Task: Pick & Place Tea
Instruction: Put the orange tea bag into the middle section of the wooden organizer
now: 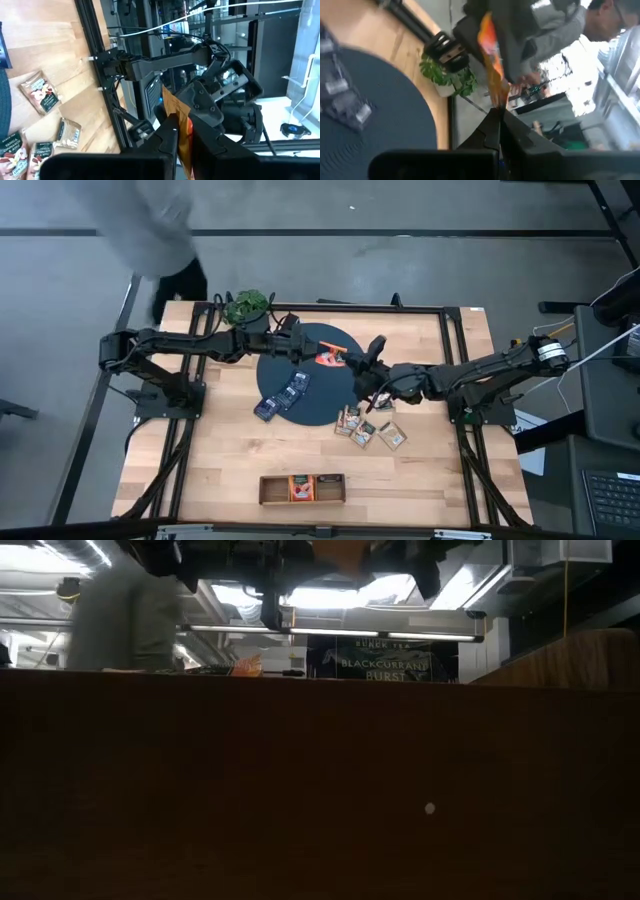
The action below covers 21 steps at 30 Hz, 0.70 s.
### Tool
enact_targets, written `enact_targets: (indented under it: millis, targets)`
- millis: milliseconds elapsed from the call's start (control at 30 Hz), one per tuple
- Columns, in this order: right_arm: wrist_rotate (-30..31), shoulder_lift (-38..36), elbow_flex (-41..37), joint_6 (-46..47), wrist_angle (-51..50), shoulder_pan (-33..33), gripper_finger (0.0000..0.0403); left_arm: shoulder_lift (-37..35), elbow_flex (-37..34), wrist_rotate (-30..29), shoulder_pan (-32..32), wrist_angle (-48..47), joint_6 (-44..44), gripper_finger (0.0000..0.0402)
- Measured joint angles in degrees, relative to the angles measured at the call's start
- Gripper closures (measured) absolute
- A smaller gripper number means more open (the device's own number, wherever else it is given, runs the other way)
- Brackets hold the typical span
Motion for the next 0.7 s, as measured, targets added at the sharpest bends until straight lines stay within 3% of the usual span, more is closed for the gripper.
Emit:
enact_targets:
  millis: [200,433,567,700]
  targets:
    - [-0.3,-2.0,0.0,10.8,-0.8,0.6,0.0388,0.0,0.1,0.9,-0.1,0.2,2.0,0.0384]
    - [3.9,-7.0,0.0,21.5,-8.5,3.1,0.0339,0.0,0.1,1.7,0.1,-0.2,3.9,0.0383]
    - [3.5,-10.2,0.0,38.2,-15.2,3.8,0.0305,0.0,0.1,1.4,0.1,-0.2,7.4,0.0383]
    - [-5.0,-13.4,0.0,60.4,-19.5,2.9,0.0276,0.0,0.1,1.3,0.0,0.0,16.2,0.0383]
